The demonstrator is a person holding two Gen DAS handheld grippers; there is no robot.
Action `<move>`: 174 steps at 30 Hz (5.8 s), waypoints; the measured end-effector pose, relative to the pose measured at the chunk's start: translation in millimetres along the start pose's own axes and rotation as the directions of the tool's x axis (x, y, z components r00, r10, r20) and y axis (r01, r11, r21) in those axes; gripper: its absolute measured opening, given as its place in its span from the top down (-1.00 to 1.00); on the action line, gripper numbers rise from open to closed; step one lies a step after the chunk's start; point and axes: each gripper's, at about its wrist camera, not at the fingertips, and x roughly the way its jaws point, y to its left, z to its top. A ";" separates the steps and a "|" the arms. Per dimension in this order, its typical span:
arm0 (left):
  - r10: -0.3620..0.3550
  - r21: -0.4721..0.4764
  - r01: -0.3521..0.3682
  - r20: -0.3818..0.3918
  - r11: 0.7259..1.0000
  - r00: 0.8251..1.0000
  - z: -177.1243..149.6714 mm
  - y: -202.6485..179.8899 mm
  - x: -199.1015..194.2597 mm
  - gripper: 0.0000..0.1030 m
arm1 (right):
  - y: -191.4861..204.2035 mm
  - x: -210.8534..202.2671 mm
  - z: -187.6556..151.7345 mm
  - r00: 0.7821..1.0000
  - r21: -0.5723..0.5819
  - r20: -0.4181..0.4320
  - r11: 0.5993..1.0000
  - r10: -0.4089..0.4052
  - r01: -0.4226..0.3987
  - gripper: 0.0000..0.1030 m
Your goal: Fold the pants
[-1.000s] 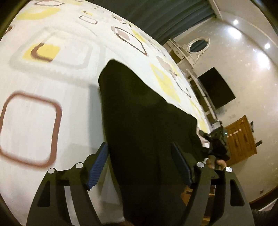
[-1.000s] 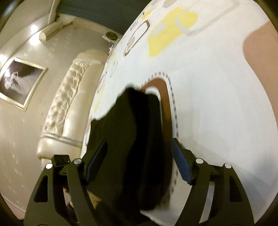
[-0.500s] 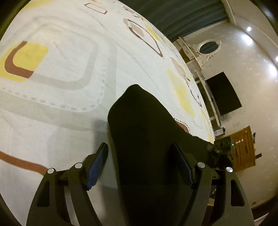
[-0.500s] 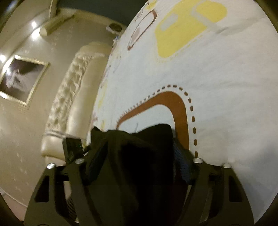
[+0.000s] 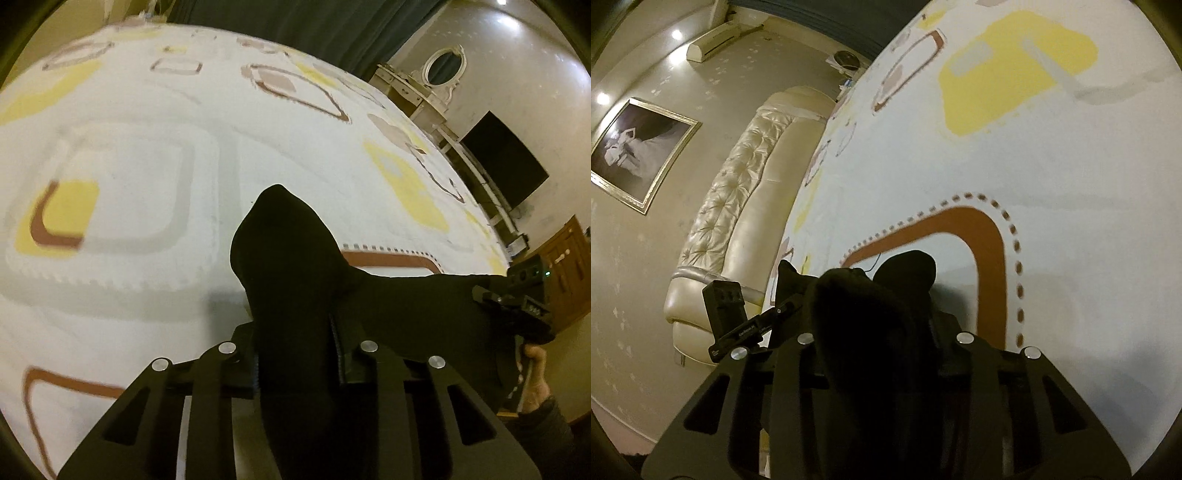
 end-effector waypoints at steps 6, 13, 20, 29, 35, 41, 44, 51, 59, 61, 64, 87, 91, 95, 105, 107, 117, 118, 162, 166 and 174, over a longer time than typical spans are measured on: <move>0.055 0.015 -0.055 0.030 0.998 0.998 28.3 6.4 0.8 0.46 | 8.4 17.5 29.7 0.999 -0.012 0.028 1.000 0.018 -0.018 0.34; 0.126 0.010 -0.127 0.040 0.992 0.991 65.5 21.0 12.8 0.46 | 15.3 45.0 68.2 0.999 -0.019 0.036 0.999 0.027 -0.026 0.34; 0.168 -0.026 -0.169 -0.039 0.985 0.985 69.4 40.0 44.2 0.41 | -17.6 66.8 75.5 1.000 0.077 0.001 0.997 -0.004 0.004 0.34; 0.171 -0.010 -0.171 -0.021 0.985 0.985 61.5 45.4 51.5 0.26 | -36.7 73.9 76.3 0.999 0.133 0.005 0.990 0.044 -0.044 0.35; 0.156 -0.020 -0.156 -0.017 0.988 0.988 62.0 49.6 53.8 0.23 | -38.6 73.4 77.2 0.999 0.136 0.006 0.989 0.052 -0.052 0.35; 0.150 -0.025 -0.150 -0.017 0.988 0.989 61.9 50.6 54.0 0.22 | -38.7 74.2 78.0 0.999 0.141 0.005 0.989 0.052 -0.052 0.34; 0.150 -0.026 -0.151 -0.020 0.988 0.988 61.9 50.8 53.9 0.18 | -39.0 74.0 79.2 0.998 0.152 -0.002 0.987 0.059 -0.057 0.30; 0.158 -0.099 -0.154 0.034 0.983 0.987 54.8 61.7 27.0 -0.51 | -28.0 49.5 73.7 0.998 0.182 0.028 0.982 0.053 -0.057 -0.20; 0.078 -0.233 -0.068 0.034 0.970 0.996 2.7 85.5 -29.1 -0.60 | -24.2 -20.7 29.5 0.997 0.163 0.078 0.987 -0.017 0.004 -0.44; 0.059 -0.246 -0.048 0.037 0.968 0.998 -16.3 85.6 -44.0 -0.61 | -25.9 -35.1 15.5 0.996 0.169 0.090 0.986 -0.013 -0.002 -0.46; 0.023 -0.252 -0.014 0.035 0.968 0.999 -42.4 82.4 -59.3 -0.61 | -32.1 -55.4 -8.5 0.994 0.195 0.111 0.981 0.003 -0.025 -0.48; -0.120 -0.357 0.122 0.029 0.926 0.992 -71.6 68.3 -47.6 -0.71 | -5.9 -14.6 -41.5 0.998 0.189 0.061 0.982 -0.035 0.023 -0.53; -0.136 -0.348 0.133 0.016 0.928 0.991 -70.1 62.9 -41.4 -0.73 | -3.1 -2.6 -41.1 0.998 0.178 0.040 0.983 -0.051 0.043 -0.53; -0.153 -0.335 0.144 0.000 0.931 0.988 -67.3 56.7 -35.0 -0.73 | 2.9 6.1 -39.7 0.998 0.170 0.035 0.984 -0.058 0.051 -0.60; -0.149 -0.311 0.125 -0.054 0.942 0.987 -61.0 41.9 -24.4 0.01 | 6.5 17.6 -39.0 0.994 0.133 -0.023 0.985 -0.109 0.111 0.22; -0.126 -0.287 0.108 -0.045 0.952 0.991 -60.8 36.0 -29.9 0.15 | 8.8 12.9 -39.8 0.998 0.147 -0.005 0.987 -0.068 0.068 0.31; -0.047 -0.257 0.031 -0.056 0.966 0.997 -61.8 23.0 -39.2 0.24 | 14.5 -2.7 -49.8 1.000 0.159 0.019 0.987 -0.006 0.003 0.35; -0.039 -0.249 0.023 -0.060 0.968 0.997 -63.4 21.3 -40.9 0.24 | 14.3 -4.6 -53.0 1.000 0.161 0.017 0.987 -0.003 0.000 0.36; -0.044 -0.183 0.038 -0.029 0.982 0.999 -96.7 15.7 -46.6 0.17 | -0.7 -12.5 -90.0 1.000 0.184 -0.009 0.983 0.006 -0.004 0.35; -0.032 -0.179 0.027 -0.021 0.984 0.999 -94.2 12.8 -55.0 0.21 | 4.5 -18.3 -87.6 1.000 0.157 -0.006 0.988 0.002 -0.001 0.35; -0.051 -0.182 0.046 -0.023 0.982 0.998 -97.4 19.7 -48.9 0.12 | -9.8 -14.2 -86.3 1.000 0.176 -0.008 0.984 0.020 -0.018 0.33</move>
